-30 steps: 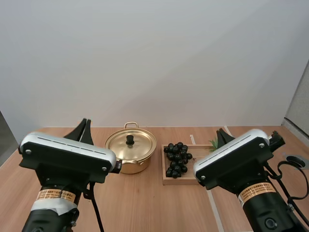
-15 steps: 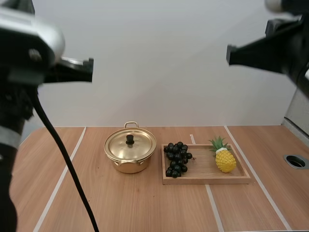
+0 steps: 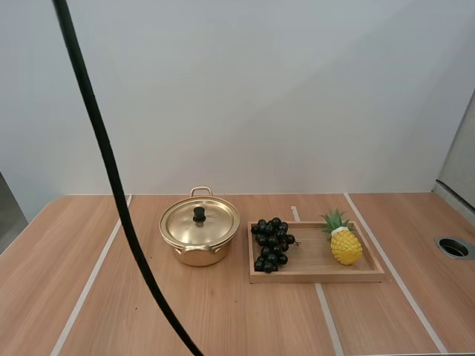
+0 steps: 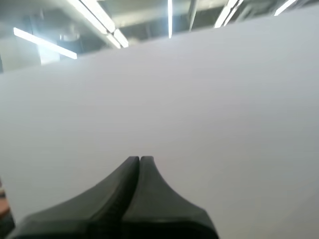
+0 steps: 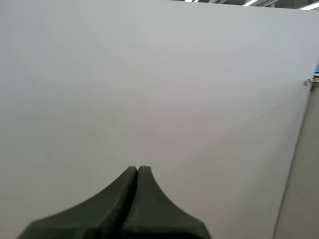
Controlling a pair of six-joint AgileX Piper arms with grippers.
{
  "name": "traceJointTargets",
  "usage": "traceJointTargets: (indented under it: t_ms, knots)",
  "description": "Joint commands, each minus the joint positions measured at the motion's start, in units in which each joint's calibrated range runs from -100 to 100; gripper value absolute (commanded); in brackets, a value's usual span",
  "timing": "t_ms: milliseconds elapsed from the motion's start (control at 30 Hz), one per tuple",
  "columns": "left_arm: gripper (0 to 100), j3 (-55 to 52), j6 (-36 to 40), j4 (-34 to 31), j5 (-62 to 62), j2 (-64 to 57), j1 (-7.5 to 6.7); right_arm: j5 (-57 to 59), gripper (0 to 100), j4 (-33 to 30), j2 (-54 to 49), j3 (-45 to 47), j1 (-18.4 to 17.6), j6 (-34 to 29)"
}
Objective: Open the pot, put the grape inside, and close it
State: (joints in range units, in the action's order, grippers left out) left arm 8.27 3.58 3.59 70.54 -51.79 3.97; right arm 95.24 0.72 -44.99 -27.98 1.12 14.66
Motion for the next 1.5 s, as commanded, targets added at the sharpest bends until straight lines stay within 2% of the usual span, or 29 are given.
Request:
traceJointTargets:
  t_ms: [0,133,267,433,633,733,933,1100,1167,1200,1233,1300,1333,1367,1467]
  knots:
    - [2,9.9,2.8,-2.5,16.9,8.1,0.23,4.8,0,4.1,6.4,-5.9,0.2,2.9]
    - [2,19.8,2.7,-2.5,29.5,15.4,0.23,4.8,0,3.9,11.1,-6.0,0.2,2.9]
    - [2,25.3,2.7,-1.6,29.5,22.5,0.23,4.8,0,3.4,15.0,-3.4,0.2,2.9]
    - [2,25.3,2.3,-2.2,29.5,25.8,0.23,4.8,0,3.4,15.9,8.2,0.2,2.9]
    - [2,21.8,-1.8,-1.7,29.5,26.3,0.23,4.8,0,3.6,14.4,25.0,0.2,4.1]
    - [2,18.5,-2.6,-1.7,29.5,26.3,0.23,4.8,0,4.0,13.3,30.5,0.2,5.1]
    - [2,9.5,-3.7,-0.7,29.5,26.4,0.23,4.8,0,4.9,12.8,32.7,0.2,5.1]
    - [2,5.6,-1.6,-0.4,29.5,26.4,0.23,4.8,0,9.6,12.1,32.7,0.2,5.1]
    - [11,5.6,1.6,-0.4,29.5,26.4,0.23,4.8,2,9.6,12.1,32.7,0.2,5.3]
    - [19,5.6,1.6,-0.4,29.5,26.4,0.23,4.8,16,9.5,12.1,32.7,0.2,5.9]
    - [33,5.6,1.6,-0.4,29.5,26.4,0.23,4.8,34,9.4,12.1,32.7,0.2,6.6]
    - [68,5.6,0.8,-0.3,29.5,26.4,0.14,4.8,79,10.1,12.1,32.7,0.2,7.4]
    - [92,5.6,-0.7,0.1,29.5,26.4,0.05,4.8,100,10.8,12.1,32.7,0.2,7.4]
    - [100,5.6,-2.9,1.1,29.5,26.4,0.05,4.8,100,11.7,12.1,32.7,0.2,7.4]
    - [100,5.6,-4.1,2.7,29.5,26.4,0.05,4.8,100,14.0,12.1,32.7,0.2,7.6]
